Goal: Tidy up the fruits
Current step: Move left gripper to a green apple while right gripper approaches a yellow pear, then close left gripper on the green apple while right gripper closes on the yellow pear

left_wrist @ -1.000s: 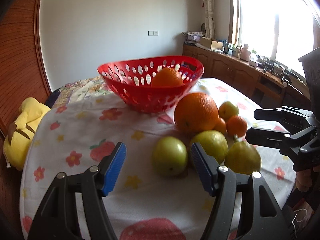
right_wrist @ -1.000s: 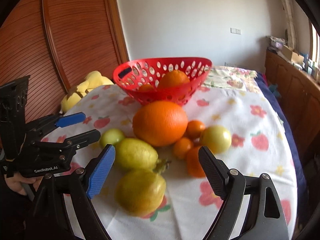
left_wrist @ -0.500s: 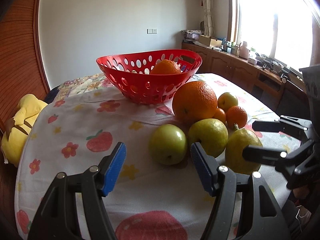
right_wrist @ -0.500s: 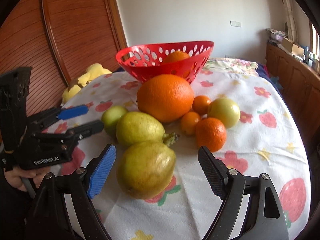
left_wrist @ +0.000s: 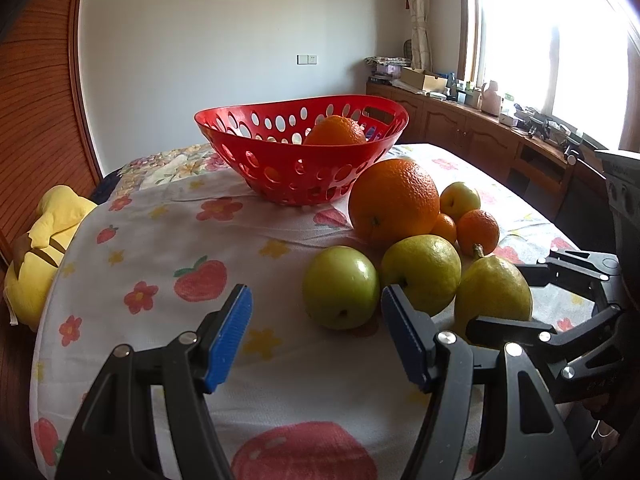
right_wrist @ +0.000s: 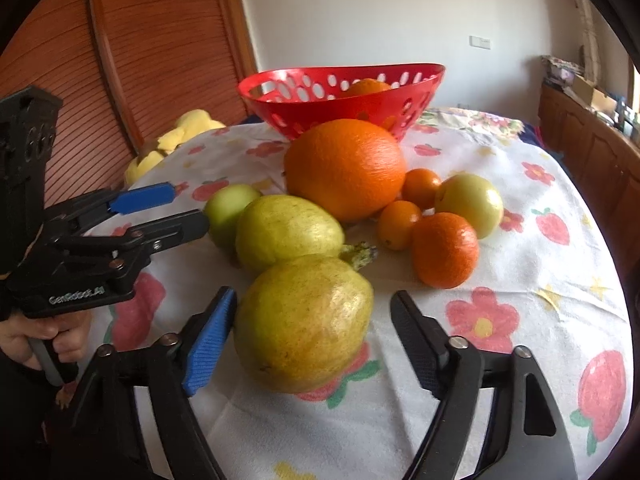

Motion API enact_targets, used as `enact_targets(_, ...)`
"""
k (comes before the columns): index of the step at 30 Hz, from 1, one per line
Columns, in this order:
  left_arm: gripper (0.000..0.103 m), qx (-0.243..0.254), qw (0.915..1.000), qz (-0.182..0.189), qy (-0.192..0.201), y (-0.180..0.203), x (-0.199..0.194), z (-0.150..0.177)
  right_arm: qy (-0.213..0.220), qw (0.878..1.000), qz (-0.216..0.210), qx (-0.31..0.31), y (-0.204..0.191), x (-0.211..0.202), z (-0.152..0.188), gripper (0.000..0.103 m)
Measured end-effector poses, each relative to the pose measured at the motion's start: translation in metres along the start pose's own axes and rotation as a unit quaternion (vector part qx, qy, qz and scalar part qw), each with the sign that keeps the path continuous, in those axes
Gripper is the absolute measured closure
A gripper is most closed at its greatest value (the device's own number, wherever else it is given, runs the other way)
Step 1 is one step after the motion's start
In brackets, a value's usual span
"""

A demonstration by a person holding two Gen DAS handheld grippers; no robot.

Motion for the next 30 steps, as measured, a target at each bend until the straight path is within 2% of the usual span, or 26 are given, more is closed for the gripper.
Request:
enact_targets(1, 0.035, 0.000, 1.0000, 0.000, 0.000, 0.000, 0.000, 0.000, 0.002, 1.000, -0.007, -0.008, -0.002, -0.001, 0.001, 0.035)
enact_targets(7, 0.035, -0.001, 1.0000, -0.002, -0.005, 0.000, 0.003, 0.000, 0.005, 1.000, 0.003, -0.024, -0.003, -0.004, 0.003, 0.035)
enact_targets(14, 0.035, 0.001, 0.9999, -0.005, -0.009, 0.001, 0.004, -0.001, 0.015, 0.999, 0.041, -0.022, 0.007, -0.007, 0.005, 0.035)
enact_targets(22, 0.043, -0.004, 0.9995, 0.015, -0.026, 0.006, 0.010, -0.008, 0.018, 0.999, 0.029, -0.014, 0.011, -0.006, 0.005, 0.034)
enact_targets(30, 0.046, 0.012, 0.9992, 0.010, -0.038, 0.013, 0.016, -0.016, 0.010, 1.000, 0.016, -0.002, 0.015, -0.002, 0.005, 0.034)
Point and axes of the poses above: each gripper's, at about its wrist camera, not at the fingertips, and x roughly the way its jaws point, y to its right, z to its underside, the point moved 2 cm from there along x, roughly the way its jaws point, and after that the axes turned 11 degrees about -y, right-handed, at the moved point
